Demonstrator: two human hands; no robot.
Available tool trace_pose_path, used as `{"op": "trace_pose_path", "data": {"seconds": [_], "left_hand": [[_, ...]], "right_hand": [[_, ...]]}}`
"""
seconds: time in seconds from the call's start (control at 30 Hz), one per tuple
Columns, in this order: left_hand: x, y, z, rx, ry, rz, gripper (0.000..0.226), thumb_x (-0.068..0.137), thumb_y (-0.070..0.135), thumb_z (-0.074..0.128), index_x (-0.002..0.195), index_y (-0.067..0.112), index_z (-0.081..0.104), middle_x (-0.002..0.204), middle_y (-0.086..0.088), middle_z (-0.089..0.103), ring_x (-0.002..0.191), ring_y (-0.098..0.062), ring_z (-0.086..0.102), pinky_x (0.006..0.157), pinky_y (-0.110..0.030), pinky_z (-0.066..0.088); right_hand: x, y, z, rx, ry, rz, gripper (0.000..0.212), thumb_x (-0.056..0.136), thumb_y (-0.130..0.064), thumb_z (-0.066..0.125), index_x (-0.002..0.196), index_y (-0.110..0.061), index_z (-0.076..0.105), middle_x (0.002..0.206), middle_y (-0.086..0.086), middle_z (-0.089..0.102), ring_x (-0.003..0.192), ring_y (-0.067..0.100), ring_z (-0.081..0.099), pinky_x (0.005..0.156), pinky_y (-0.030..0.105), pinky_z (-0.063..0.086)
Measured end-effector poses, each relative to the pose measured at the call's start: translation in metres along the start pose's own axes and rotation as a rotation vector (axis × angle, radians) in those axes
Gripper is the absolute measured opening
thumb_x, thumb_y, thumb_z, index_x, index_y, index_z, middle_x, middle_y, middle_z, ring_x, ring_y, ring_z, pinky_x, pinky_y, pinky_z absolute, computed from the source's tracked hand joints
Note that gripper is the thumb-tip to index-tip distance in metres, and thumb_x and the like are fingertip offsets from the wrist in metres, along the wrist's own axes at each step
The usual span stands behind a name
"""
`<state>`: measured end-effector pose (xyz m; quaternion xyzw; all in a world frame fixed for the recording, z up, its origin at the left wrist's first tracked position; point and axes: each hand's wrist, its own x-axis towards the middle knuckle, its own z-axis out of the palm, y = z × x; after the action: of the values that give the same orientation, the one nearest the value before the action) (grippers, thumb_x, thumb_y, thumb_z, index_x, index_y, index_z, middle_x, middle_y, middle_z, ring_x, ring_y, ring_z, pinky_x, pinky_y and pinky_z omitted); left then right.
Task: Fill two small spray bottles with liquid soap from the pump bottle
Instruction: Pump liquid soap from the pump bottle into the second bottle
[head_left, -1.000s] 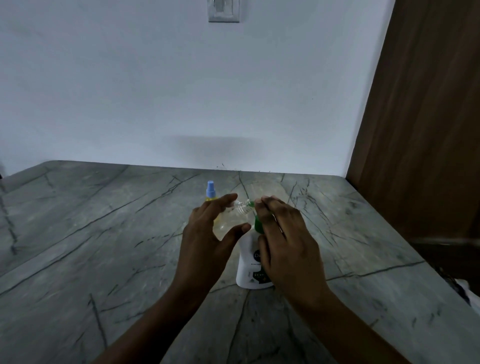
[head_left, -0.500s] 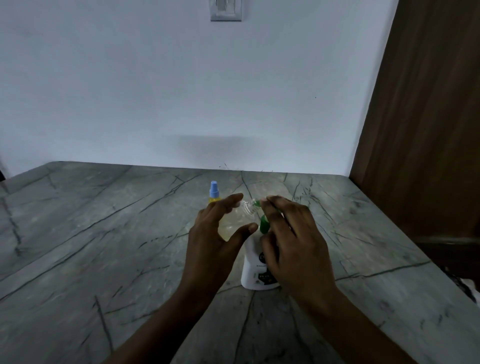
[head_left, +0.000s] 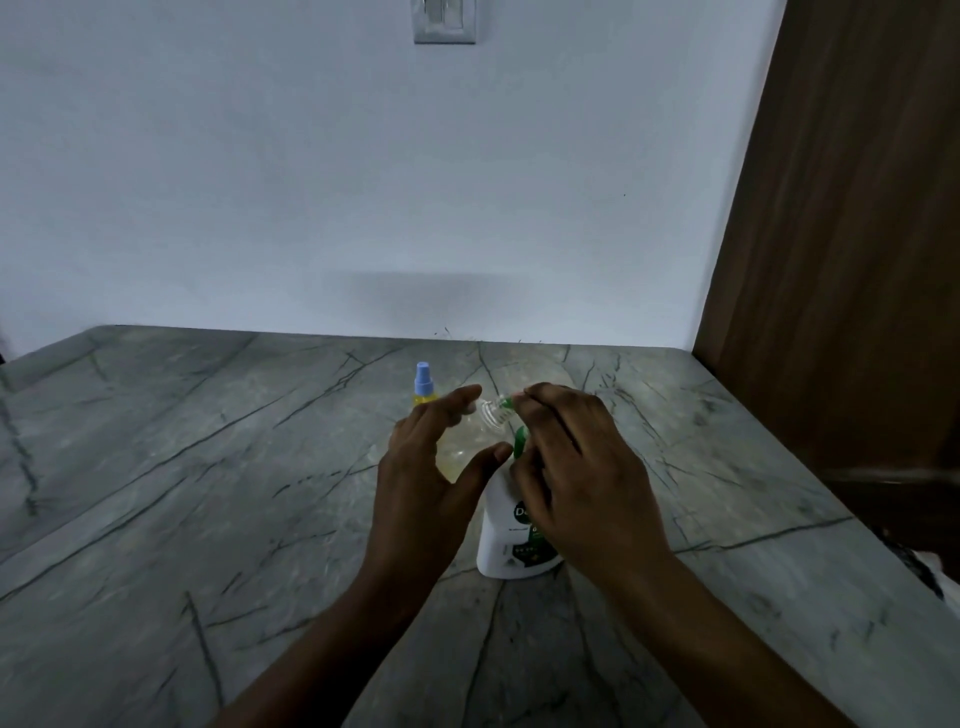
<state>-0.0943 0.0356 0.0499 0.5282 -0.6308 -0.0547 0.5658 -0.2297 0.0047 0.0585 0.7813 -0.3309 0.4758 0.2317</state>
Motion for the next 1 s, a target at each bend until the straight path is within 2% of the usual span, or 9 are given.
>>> {"op": "trace_pose_path", "data": {"seconds": [0.1, 0.23, 0.33, 0.53, 0.6, 0.7, 0.83, 0.9, 1.0], "left_hand": [[0.0, 0.001, 0.0, 0.007, 0.005, 0.004, 0.05, 0.071, 0.038, 0.063, 0.111, 0.053, 0.037, 0.101, 0.038, 0.041, 0.096, 0.024, 0.039, 0.077, -0.014, 0.038], [-0.001, -0.001, -0.001, 0.022, 0.007, 0.018, 0.05, 0.071, 0.036, 0.064, 0.113, 0.049, 0.039, 0.102, 0.037, 0.041, 0.097, 0.025, 0.038, 0.075, -0.012, 0.036], [-0.003, -0.003, 0.0, 0.028, -0.001, -0.004, 0.051, 0.073, 0.029, 0.069, 0.115, 0.043, 0.043, 0.102, 0.033, 0.043, 0.097, 0.018, 0.043, 0.073, -0.01, 0.035], [-0.006, -0.008, -0.001, 0.049, 0.009, 0.012, 0.053, 0.071, 0.028, 0.073, 0.113, 0.044, 0.045, 0.101, 0.031, 0.048, 0.099, 0.011, 0.046, 0.074, -0.008, 0.036], [-0.007, -0.009, -0.001, 0.052, 0.01, 0.009, 0.053, 0.071, 0.028, 0.073, 0.113, 0.044, 0.045, 0.101, 0.031, 0.048, 0.099, 0.013, 0.045, 0.074, -0.005, 0.035], [-0.006, -0.01, -0.001, 0.061, 0.01, 0.017, 0.053, 0.072, 0.029, 0.072, 0.114, 0.044, 0.044, 0.102, 0.032, 0.046, 0.099, 0.017, 0.042, 0.075, 0.001, 0.032], [-0.004, -0.007, 0.001, 0.046, 0.023, 0.026, 0.053, 0.073, 0.027, 0.072, 0.114, 0.044, 0.043, 0.102, 0.034, 0.043, 0.098, 0.02, 0.04, 0.073, -0.006, 0.033], [-0.003, -0.005, 0.002, 0.036, 0.019, 0.032, 0.052, 0.074, 0.027, 0.071, 0.115, 0.041, 0.043, 0.102, 0.034, 0.041, 0.097, 0.019, 0.041, 0.074, -0.009, 0.034], [-0.003, -0.003, 0.002, 0.019, 0.03, 0.047, 0.05, 0.073, 0.032, 0.068, 0.116, 0.041, 0.044, 0.103, 0.034, 0.042, 0.098, 0.018, 0.042, 0.077, -0.01, 0.037]], "right_hand": [[-0.001, -0.001, 0.002, -0.001, 0.018, 0.001, 0.037, 0.085, -0.021, 0.045, 0.106, 0.001, 0.066, 0.106, 0.014, 0.065, 0.104, 0.018, 0.05, 0.074, 0.021, 0.05], [-0.004, 0.0, 0.007, 0.018, 0.055, -0.008, 0.035, 0.085, -0.022, 0.046, 0.108, -0.001, 0.062, 0.105, 0.015, 0.066, 0.103, 0.019, 0.05, 0.075, 0.022, 0.05], [-0.009, 0.001, 0.01, 0.029, 0.08, -0.007, 0.034, 0.086, -0.02, 0.047, 0.106, 0.002, 0.065, 0.104, 0.016, 0.067, 0.104, 0.021, 0.051, 0.076, 0.024, 0.052], [-0.017, 0.002, 0.016, 0.02, 0.117, -0.063, 0.029, 0.098, -0.018, 0.04, 0.109, 0.002, 0.058, 0.103, 0.019, 0.067, 0.104, 0.024, 0.052, 0.091, 0.029, 0.043], [-0.017, 0.001, 0.016, 0.007, 0.12, -0.05, 0.03, 0.09, -0.016, 0.049, 0.102, 0.006, 0.066, 0.1, 0.02, 0.068, 0.103, 0.023, 0.052, 0.091, 0.029, 0.042], [-0.015, 0.001, 0.014, 0.026, 0.105, -0.032, 0.031, 0.085, -0.015, 0.052, 0.1, 0.006, 0.068, 0.101, 0.018, 0.068, 0.102, 0.022, 0.053, 0.087, 0.026, 0.044], [-0.01, 0.001, 0.009, 0.026, 0.07, -0.012, 0.033, 0.084, -0.018, 0.05, 0.106, 0.001, 0.065, 0.104, 0.014, 0.067, 0.104, 0.019, 0.051, 0.078, 0.022, 0.049], [-0.007, 0.002, 0.006, 0.033, 0.068, 0.002, 0.034, 0.084, -0.018, 0.049, 0.106, 0.001, 0.067, 0.105, 0.014, 0.066, 0.104, 0.019, 0.051, 0.078, 0.019, 0.046], [-0.007, 0.002, 0.003, 0.044, 0.079, 0.004, 0.032, 0.084, -0.014, 0.05, 0.105, 0.002, 0.068, 0.105, 0.015, 0.066, 0.103, 0.019, 0.051, 0.082, 0.022, 0.042]]}}
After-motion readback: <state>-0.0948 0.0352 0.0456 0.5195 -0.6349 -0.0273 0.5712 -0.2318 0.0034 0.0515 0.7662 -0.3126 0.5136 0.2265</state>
